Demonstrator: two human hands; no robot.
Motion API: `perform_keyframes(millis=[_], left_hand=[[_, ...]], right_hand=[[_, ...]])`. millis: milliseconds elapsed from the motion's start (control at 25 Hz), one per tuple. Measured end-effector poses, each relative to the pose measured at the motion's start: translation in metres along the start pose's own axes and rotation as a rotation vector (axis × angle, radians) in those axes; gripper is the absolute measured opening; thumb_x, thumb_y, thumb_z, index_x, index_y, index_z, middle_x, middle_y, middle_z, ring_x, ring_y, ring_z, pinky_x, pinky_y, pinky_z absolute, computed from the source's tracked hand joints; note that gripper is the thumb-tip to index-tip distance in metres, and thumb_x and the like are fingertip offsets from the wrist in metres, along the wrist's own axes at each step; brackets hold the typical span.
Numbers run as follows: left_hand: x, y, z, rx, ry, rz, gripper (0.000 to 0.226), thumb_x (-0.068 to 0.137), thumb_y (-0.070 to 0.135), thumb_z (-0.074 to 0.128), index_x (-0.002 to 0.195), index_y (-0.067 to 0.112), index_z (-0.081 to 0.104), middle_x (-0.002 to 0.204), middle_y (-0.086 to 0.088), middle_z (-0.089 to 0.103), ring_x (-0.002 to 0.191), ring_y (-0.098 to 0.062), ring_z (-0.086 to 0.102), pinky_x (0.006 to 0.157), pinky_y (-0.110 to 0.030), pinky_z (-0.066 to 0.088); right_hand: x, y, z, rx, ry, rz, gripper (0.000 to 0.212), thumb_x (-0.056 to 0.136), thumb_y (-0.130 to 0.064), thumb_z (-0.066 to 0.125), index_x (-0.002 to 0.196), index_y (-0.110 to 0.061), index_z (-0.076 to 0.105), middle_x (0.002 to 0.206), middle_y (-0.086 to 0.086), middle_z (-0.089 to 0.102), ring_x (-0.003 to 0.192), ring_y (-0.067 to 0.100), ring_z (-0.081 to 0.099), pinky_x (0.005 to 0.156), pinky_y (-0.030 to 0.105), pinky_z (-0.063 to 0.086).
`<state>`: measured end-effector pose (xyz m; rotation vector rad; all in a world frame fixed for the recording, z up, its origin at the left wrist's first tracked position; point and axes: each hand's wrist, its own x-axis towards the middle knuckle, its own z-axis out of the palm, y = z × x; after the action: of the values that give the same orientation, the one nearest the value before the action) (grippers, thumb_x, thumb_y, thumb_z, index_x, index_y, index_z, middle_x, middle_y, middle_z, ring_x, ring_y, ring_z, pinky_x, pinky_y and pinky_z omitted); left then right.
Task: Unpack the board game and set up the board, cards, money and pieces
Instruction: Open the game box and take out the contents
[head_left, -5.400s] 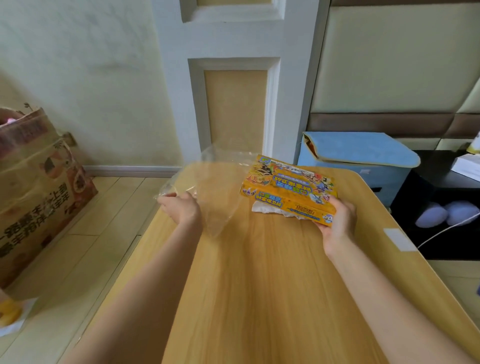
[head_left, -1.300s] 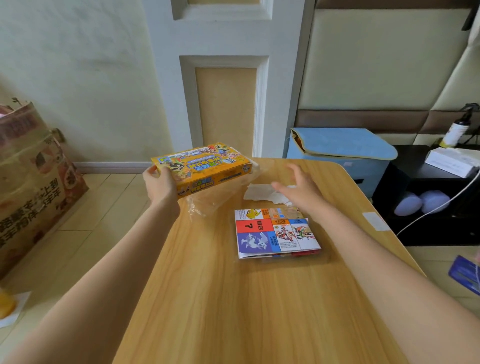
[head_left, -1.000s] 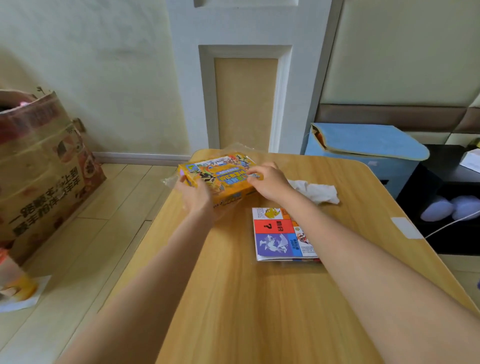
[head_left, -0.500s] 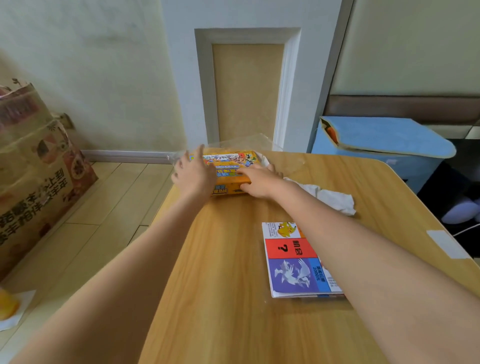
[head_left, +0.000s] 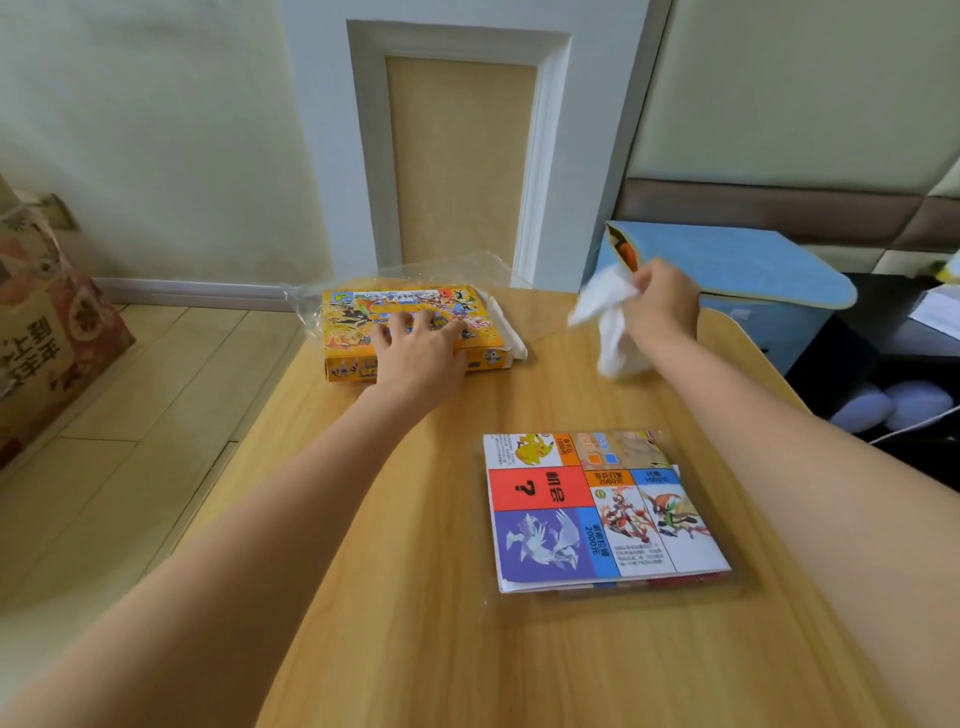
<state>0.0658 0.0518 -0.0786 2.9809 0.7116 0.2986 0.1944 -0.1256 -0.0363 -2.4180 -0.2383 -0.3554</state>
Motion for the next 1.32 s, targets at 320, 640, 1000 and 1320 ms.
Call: perform_keyframes(millis=[320,640,1000,1320], left_hand=[[-0.004,-0.001,-0.001,0.014,0.007,0.012,0.043,0.096,0.029,0.038,0.139,0.031,0.038,0.15,-0.008,0.026,0.137,-0.036,0.016,0.11,-0.051,0.014],[-0.043,0.044,-0.031,-0.15,-0.003,0.276,0.037,0.091,0.03,0.044,0.127,0.024,0.052,0.128,-0.006,0.049,0.122,-0.029,0.043,0.102,-0.041,0.026],[-0.106,0.042,-0.053,-0.224,-0.557,0.212,0.08,0.08,0.052,0.063,0.144,0.021,0.029,0.143,-0.004,0.039,0.128,-0.024,0.041,0.102,-0.037,0.039],[-0.124,0.029,-0.069,-0.645,-0.392,0.094,0.055,0.076,0.025,0.075,0.124,0.015,0.049,0.117,-0.003,0.053,0.104,-0.017,0.052,0.08,-0.027,0.048]], right_hand=[[-0.009,-0.042,0.068,-0.195,-0.515,-0.349,0.057,0.089,0.003,0.041,0.143,-0.012,0.031,0.145,0.009,0.035,0.132,0.029,0.035,0.1,0.037,0.036],[-0.03,-0.011,-0.041,-0.384,-0.784,-0.408,0.04,0.095,-0.026,0.05,0.131,-0.011,0.049,0.134,0.007,0.05,0.118,0.023,0.05,0.096,0.031,0.041],[-0.129,0.023,-0.1,-0.385,-0.863,-0.141,0.059,0.081,-0.053,0.063,0.114,-0.005,0.052,0.11,0.007,0.063,0.082,0.021,0.067,0.062,0.027,0.051],[-0.142,0.024,-0.112,0.735,-0.624,0.26,0.047,0.082,0.002,0.065,0.124,-0.008,0.046,0.095,0.014,0.063,0.075,0.02,0.064,0.068,0.034,0.054]])
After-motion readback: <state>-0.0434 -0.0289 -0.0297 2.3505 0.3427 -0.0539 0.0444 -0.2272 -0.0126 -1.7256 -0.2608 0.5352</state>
